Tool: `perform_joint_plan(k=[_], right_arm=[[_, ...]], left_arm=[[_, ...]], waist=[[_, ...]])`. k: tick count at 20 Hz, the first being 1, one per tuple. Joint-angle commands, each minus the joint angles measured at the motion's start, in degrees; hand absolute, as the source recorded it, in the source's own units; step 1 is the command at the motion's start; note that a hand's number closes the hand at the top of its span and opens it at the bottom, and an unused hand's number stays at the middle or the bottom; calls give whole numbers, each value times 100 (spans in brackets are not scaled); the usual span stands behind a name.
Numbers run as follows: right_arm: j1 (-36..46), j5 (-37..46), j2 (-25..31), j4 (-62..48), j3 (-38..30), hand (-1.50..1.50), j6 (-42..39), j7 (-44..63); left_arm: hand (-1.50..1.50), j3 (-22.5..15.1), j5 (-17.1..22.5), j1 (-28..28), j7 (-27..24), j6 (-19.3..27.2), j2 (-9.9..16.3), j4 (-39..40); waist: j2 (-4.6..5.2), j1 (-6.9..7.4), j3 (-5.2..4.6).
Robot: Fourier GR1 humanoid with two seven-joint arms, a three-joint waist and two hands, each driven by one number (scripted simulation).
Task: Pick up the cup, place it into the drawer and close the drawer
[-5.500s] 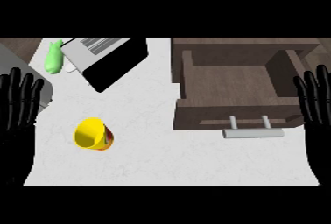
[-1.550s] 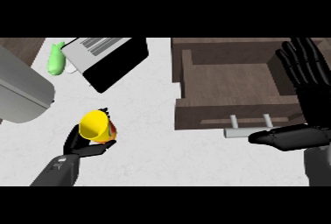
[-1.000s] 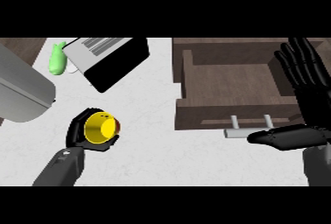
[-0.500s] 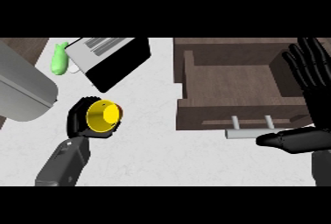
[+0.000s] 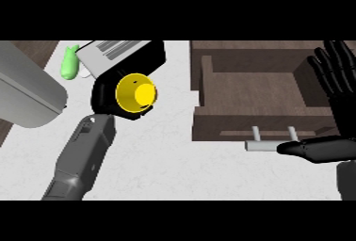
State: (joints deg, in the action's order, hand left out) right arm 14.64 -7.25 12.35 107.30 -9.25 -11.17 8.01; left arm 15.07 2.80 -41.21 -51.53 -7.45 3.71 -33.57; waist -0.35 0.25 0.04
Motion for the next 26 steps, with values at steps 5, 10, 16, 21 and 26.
perform_joint_plan(k=[5, 10, 16, 21, 26], right_arm=[[151, -57, 204, -553, -296, -150, -162, -374], [-17, -34, 89, -89, -137, -150, -83, -183], [37, 176, -138, 48, 189, -150, 89, -50], [346, -105, 205, -650, -272, -150, -222, -460], [438, 39, -43, -509, 86, -150, -136, -469]], left_arm=[[150, -866, 385, -1051, 1817, 819, -363, -1270], [150, -1158, 408, -2031, 2822, 1573, -368, -1299], [150, -1621, 810, -3189, 3611, 2315, -370, -348], [150, -2089, 1083, -3531, 3800, 2623, -371, 567], [150, -2517, 1213, -3671, 3637, 2807, -371, 1415]], waist=[[-6, -11, 4], [20, -130, -1], [55, -271, -1], [109, -346, 6], [182, -589, 8]])
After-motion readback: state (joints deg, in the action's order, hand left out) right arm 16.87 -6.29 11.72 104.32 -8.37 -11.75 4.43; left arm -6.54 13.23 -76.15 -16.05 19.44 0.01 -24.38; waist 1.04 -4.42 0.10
